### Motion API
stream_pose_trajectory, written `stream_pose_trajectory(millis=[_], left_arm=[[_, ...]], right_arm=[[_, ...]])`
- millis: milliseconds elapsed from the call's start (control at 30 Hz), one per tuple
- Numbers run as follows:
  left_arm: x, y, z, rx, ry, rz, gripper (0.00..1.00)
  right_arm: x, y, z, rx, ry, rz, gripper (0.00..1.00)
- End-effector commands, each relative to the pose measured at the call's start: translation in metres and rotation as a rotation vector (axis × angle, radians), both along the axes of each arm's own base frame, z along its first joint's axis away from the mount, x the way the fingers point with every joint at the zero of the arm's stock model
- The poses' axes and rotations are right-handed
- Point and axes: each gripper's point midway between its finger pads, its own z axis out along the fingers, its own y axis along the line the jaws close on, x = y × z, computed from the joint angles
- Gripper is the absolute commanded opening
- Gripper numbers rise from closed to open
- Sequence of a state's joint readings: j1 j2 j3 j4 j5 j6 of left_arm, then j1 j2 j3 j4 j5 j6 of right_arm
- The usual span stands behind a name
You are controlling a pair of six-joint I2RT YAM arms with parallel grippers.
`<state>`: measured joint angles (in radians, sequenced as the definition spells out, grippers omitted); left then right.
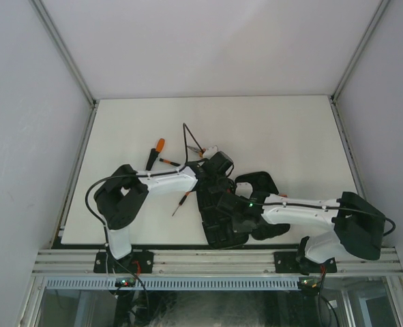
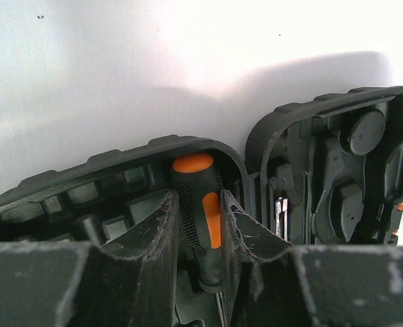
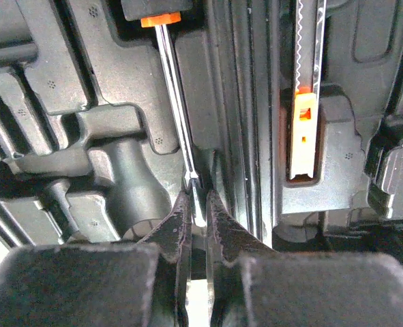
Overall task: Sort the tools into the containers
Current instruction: Adjust the screwdriver in the storage box.
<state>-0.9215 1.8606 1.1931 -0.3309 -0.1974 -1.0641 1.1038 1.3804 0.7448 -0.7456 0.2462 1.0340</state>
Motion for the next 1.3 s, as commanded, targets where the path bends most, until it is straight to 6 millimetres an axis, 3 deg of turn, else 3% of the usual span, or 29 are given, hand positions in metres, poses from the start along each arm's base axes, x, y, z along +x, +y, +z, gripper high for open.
stream_pose_trajectory(millis=[0, 367, 733, 1100, 1267], left_arm=[[-0.048, 0.077, -0.061, 0.311, 0.201, -0.017, 0.00], [-0.052, 0.069, -0.071, 0.286, 0.212, -0.027, 0.00], [-0.058, 0.067, -0.087, 0.282, 0.244, -0.044, 0.00], [-0.082, 0.080, -0.129, 0.356, 0.327, -0.042, 0.00], [-0.090, 0.081, -0.145, 0.369, 0.355, -0.040, 0.00]], right_arm=[[-0.025, -0.061, -0.025, -0.315, 0.132, 0.035, 0.00], [-0.051, -0.055, -0.069, -0.400, 0.249, 0.091, 0.00], [-0.070, -0.058, -0.091, -0.424, 0.326, 0.099, 0.00], [-0.090, -0.057, -0.124, -0.414, 0.400, 0.101, 0.00], [-0.104, -0.066, -0.139, -0.425, 0.440, 0.088, 0.00]])
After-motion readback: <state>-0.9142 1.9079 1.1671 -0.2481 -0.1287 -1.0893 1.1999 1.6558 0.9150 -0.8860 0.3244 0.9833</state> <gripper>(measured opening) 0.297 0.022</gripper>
